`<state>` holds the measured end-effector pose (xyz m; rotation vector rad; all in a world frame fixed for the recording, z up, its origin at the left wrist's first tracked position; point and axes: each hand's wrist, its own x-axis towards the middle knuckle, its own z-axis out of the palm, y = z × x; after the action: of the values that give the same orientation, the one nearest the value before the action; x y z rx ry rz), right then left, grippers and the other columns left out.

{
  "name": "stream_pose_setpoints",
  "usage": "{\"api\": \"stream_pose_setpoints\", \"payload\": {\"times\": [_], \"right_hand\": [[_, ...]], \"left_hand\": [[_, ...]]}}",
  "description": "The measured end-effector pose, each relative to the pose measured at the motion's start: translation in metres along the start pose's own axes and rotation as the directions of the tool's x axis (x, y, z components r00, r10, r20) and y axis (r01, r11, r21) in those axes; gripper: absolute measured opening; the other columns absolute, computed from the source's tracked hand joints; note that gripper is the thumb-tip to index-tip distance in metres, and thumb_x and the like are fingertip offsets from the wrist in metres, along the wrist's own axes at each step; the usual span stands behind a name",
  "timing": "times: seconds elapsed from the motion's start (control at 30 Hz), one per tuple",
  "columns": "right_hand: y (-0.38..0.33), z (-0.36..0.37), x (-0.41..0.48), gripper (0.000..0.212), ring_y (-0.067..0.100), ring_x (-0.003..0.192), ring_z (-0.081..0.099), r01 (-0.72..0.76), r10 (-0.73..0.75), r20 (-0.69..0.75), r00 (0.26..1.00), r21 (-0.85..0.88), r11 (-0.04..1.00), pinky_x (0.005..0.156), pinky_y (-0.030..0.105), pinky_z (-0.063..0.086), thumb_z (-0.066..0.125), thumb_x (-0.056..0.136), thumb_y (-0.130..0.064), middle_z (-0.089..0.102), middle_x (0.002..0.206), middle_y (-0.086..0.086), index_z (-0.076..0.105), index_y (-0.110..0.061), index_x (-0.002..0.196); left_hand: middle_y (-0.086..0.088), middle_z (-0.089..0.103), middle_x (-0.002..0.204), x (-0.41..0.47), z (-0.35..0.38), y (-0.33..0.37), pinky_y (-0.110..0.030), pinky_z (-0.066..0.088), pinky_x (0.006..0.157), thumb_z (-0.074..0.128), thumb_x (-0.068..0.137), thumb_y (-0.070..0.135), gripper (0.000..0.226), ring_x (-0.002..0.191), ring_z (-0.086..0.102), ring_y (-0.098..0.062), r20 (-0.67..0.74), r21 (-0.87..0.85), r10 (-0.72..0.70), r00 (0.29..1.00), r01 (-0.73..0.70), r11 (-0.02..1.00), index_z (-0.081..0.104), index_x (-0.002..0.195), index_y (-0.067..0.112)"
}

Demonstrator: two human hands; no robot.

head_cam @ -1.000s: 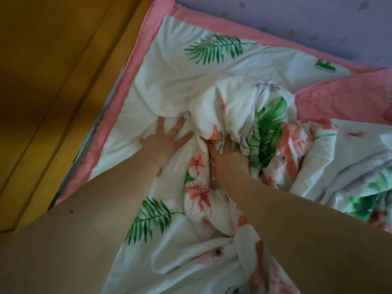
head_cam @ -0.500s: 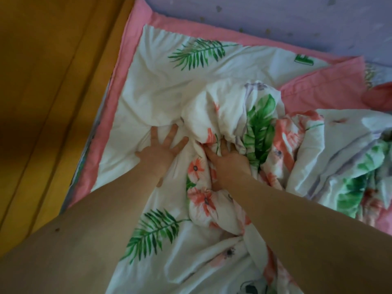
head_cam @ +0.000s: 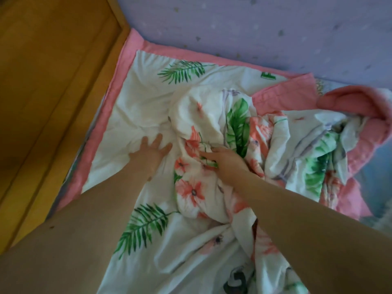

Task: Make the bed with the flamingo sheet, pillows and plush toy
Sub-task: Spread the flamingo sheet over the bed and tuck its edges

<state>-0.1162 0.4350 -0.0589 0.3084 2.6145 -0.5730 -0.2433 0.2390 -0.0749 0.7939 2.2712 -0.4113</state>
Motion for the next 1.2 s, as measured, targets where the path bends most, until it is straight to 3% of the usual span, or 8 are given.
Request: {"api": "stream_pose_setpoints", "payload": {"times": [0.13, 0.27, 0.43, 0.67, 0.8, 0.9, 1.03, 1.2], "right_hand": [[0.012, -0.019, -0.052, 0.048, 0.02, 0.121, 0.053, 0.014, 0.008, -0.105, 0.994, 0.208, 0.978, 0.099, 0.017, 0.034, 0.069, 0.084, -0.013, 0.056, 0.133, 0.001, 0.058, -0.024, 0.13], [0.01, -0.036, -0.098, 0.056, 0.015, 0.12, 0.054, 0.053, -0.029, -0.091, 0.995, 0.273, 0.961, 0.098, 0.016, 0.037, 0.074, 0.08, -0.016, 0.059, 0.129, 0.0, 0.055, -0.02, 0.132], [0.035, -0.06, -0.164, 0.059, 0.014, 0.115, 0.056, 0.019, 0.004, -0.124, 0.992, 0.19, 0.982, 0.092, 0.015, 0.039, 0.066, 0.085, -0.012, 0.056, 0.131, -0.005, 0.048, -0.032, 0.137], [0.109, -0.077, -0.242, 0.082, 0.022, 0.117, 0.05, -0.044, 0.11, -0.278, 0.954, 0.232, 0.972, 0.096, 0.034, 0.044, 0.078, 0.074, -0.031, 0.04, 0.137, 0.001, 0.034, -0.035, 0.144], [0.161, -0.078, -0.282, 0.117, 0.032, 0.124, 0.043, -0.325, 0.523, -0.206, 0.827, 0.583, 0.744, 0.084, 0.036, 0.049, 0.083, 0.067, -0.037, 0.027, 0.145, 0.013, 0.004, -0.027, 0.152], [0.182, -0.052, -0.296, 0.099, 0.028, 0.114, 0.053, -0.397, 0.483, 0.078, 0.872, 0.691, 0.605, 0.071, 0.031, 0.052, 0.082, 0.071, -0.024, 0.045, 0.129, 0.004, 0.021, -0.019, 0.149], [0.203, -0.033, -0.32, 0.038, 0.018, 0.089, 0.059, -0.307, 0.383, 0.023, 0.924, 0.642, 0.703, 0.073, 0.026, 0.044, 0.08, 0.071, -0.02, 0.063, 0.095, 0.003, 0.058, -0.018, 0.102], [0.224, -0.048, -0.367, 0.029, 0.024, 0.078, 0.063, -0.249, 0.4, -0.169, 0.901, 0.552, 0.795, 0.063, 0.032, 0.043, 0.078, 0.072, -0.034, 0.067, 0.079, 0.008, 0.066, -0.01, 0.085]], "left_hand": [[-0.005, 0.014, 0.158, -0.034, 0.023, 0.016, -0.041, 0.024, 0.115, 0.042, 0.099, 0.017, 0.053, 0.142, 0.02, -0.031, -0.191, -0.126, 0.02, 0.981, -0.044, 0.991, 0.026, 0.149, 0.016], [-0.015, 0.045, 0.141, -0.07, 0.006, 0.056, -0.034, 0.038, 0.099, 0.064, 0.085, 0.011, 0.067, 0.127, 0.045, -0.03, -0.422, -0.517, -0.095, 0.901, -0.153, 0.842, 0.032, 0.143, 0.005], [0.003, 0.046, 0.139, -0.096, -0.041, 0.137, -0.033, 0.044, 0.098, 0.087, 0.06, 0.03, 0.123, 0.122, 0.05, -0.019, -0.376, -0.866, -0.157, 0.913, -0.286, 0.409, 0.003, 0.15, 0.024], [-0.005, 0.07, 0.103, -0.133, -0.052, 0.242, -0.03, 0.049, 0.078, 0.074, 0.078, 0.035, 0.044, 0.097, 0.064, -0.024, -0.39, -0.772, -0.055, 0.919, -0.293, 0.564, 0.063, 0.117, 0.017], [-0.004, 0.07, 0.085, -0.155, -0.057, 0.304, -0.029, 0.046, 0.069, 0.069, 0.083, 0.026, 0.021, 0.081, 0.063, -0.021, -0.395, -0.737, 0.084, 0.915, -0.371, 0.565, 0.07, 0.096, 0.01], [0.001, 0.06, 0.065, -0.167, -0.051, 0.337, -0.026, 0.04, 0.056, 0.071, 0.079, 0.02, 0.018, 0.06, 0.053, -0.014, -0.356, -0.783, 0.092, 0.93, -0.35, 0.513, 0.066, 0.082, 0.003], [0.004, 0.051, 0.055, -0.18, -0.039, 0.368, -0.025, 0.035, 0.05, 0.068, 0.076, 0.015, 0.014, 0.051, 0.046, -0.011, -0.341, -0.817, 0.158, 0.927, -0.375, 0.438, 0.065, 0.079, 0.002], [0.006, 0.049, 0.056, -0.205, -0.059, 0.407, -0.015, 0.032, 0.047, 0.063, 0.077, 0.004, 0.007, 0.051, 0.042, -0.006, -0.417, -0.788, 0.237, 0.877, -0.479, 0.387, 0.063, 0.072, -0.001]]}}
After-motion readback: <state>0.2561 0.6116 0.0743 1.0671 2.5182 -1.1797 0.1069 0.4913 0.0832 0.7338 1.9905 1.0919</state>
